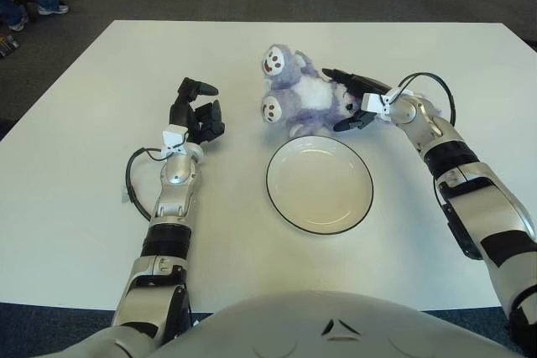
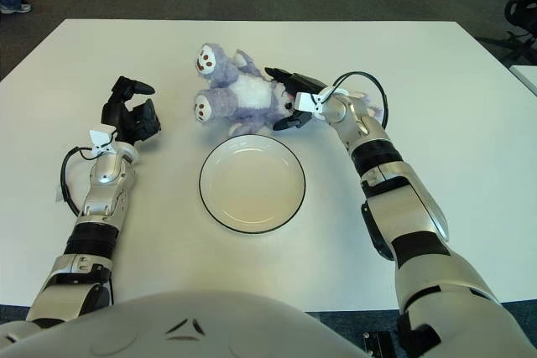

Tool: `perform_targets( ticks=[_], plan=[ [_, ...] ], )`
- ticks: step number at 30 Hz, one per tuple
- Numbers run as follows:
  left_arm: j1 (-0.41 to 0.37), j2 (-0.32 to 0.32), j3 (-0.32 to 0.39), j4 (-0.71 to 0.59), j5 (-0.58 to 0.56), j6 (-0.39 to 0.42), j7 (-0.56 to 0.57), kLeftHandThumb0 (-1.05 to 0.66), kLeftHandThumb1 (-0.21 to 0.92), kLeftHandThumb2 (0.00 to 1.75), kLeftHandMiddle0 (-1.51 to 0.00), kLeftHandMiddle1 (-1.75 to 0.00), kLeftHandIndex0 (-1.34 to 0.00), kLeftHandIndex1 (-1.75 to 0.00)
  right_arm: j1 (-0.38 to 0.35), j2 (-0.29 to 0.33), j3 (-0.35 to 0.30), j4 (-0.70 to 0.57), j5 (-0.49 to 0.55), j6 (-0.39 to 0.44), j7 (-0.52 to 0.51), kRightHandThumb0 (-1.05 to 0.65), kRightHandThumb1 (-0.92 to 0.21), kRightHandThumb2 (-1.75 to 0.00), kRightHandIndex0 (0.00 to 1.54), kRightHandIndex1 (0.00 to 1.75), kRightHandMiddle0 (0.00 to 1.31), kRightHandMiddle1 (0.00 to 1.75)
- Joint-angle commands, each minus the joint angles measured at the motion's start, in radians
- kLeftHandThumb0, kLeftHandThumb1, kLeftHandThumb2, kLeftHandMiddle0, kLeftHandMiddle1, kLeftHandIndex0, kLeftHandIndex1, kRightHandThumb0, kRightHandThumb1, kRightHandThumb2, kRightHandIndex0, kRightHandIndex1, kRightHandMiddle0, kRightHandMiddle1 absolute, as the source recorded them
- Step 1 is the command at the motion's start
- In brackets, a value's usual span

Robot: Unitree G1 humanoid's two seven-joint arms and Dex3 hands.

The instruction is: Put the doll into the plate.

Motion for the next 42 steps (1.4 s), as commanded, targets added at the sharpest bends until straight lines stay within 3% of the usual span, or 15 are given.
perform_targets(
  ticks=[1,3,7,12,16,18,26,27,29,33,37,42],
  plan=[
    [0.113,-0.057,-0.005,0.048,0.007,0.007,0.01,-0.4,0.58,0.98,-1.2,-1.75,-0.4,-1.75,0.049,0.013,0.024,0.006,-0.047,0.023,-0.053,-0.7,-0.34,-0.73,0.01,0.35,0.0,0.11],
    [0.113,-0.057,-0.005,0.049,0.01,0.005,0.013,-0.4,0.58,0.98,-1.21,-1.75,-0.41,-1.75,0.056,0.015,0.032,0.005,-0.065,0.028,-0.09,-0.66,-0.32,-0.75,0.0,0.59,0.0,0.21],
    [0.113,-0.058,-0.004,0.051,0.013,0.0,0.016,-0.4,0.58,0.99,-1.22,-1.75,-0.41,-1.75,0.06,0.016,0.044,0.009,-0.082,0.034,-0.125,-0.61,-0.3,-0.76,0.0,0.86,0.0,0.38],
    [0.113,-0.06,-0.003,0.05,0.02,-0.002,0.024,-0.41,0.56,1.01,-1.21,-1.75,-0.42,-1.75,0.061,0.019,0.058,0.015,-0.1,0.05,-0.16,-0.53,-0.29,-0.79,0.0,1.4,0.0,0.68],
    [0.114,-0.06,-0.003,0.049,0.024,-0.001,0.025,-0.41,0.55,1.02,-1.21,-1.75,-0.43,-1.75,0.062,0.02,0.068,0.015,-0.109,0.064,-0.171,-0.47,-0.28,-0.84,0.0,1.6,0.0,0.77],
    [0.115,-0.058,-0.004,0.048,0.024,-0.002,0.02,-0.41,0.55,1.02,-1.21,-1.75,-0.43,-1.75,0.061,0.016,0.075,0.014,-0.115,0.068,-0.171,-0.4,-0.29,-0.88,0.17,1.68,0.0,0.9],
    [0.118,-0.052,-0.005,0.048,0.016,-0.001,0.001,-0.41,0.54,1.03,-1.2,-1.75,-0.44,-1.75,0.058,-0.001,0.099,-0.01,-0.128,0.077,-0.134,-0.24,-0.27,-1.04,0.5,1.74,0.0,1.42],
    [0.118,-0.052,-0.004,0.05,0.013,-0.004,-0.003,-0.41,0.54,1.03,-1.2,-1.75,-0.44,-1.75,0.057,-0.003,0.1,-0.015,-0.129,0.079,-0.124,0.01,-0.29,-1.13,0.53,1.74,0.0,1.5],
    [0.116,-0.052,-0.001,0.055,0.005,-0.008,-0.011,-0.41,0.54,1.04,-1.2,-1.75,-0.44,-1.75,0.056,-0.005,0.102,-0.021,-0.128,0.085,-0.109,0.23,-0.31,-1.21,0.56,1.75,0.01,1.59],
    [0.115,-0.055,0.002,0.06,-0.009,-0.013,-0.024,-0.42,0.52,1.05,-1.21,-1.75,-0.45,-1.75,0.061,-0.002,0.086,-0.029,-0.104,0.098,-0.091,0.42,-0.3,-1.3,0.6,1.75,0.13,1.71],
    [0.115,-0.056,0.003,0.061,-0.014,-0.013,-0.031,-0.42,0.52,1.06,-1.21,-1.75,-0.45,-1.75,0.066,0.0,0.074,-0.037,-0.093,0.108,-0.082,0.09,-0.23,-1.37,0.68,1.75,0.47,1.57],
    [0.116,-0.055,0.006,0.061,-0.022,-0.011,-0.042,-0.42,0.51,1.07,-1.2,-1.75,-0.46,-1.75,0.077,0.004,0.055,-0.06,-0.077,0.137,-0.081,0.01,-0.13,-1.48,0.75,1.75,0.61,1.56]
  ],
)
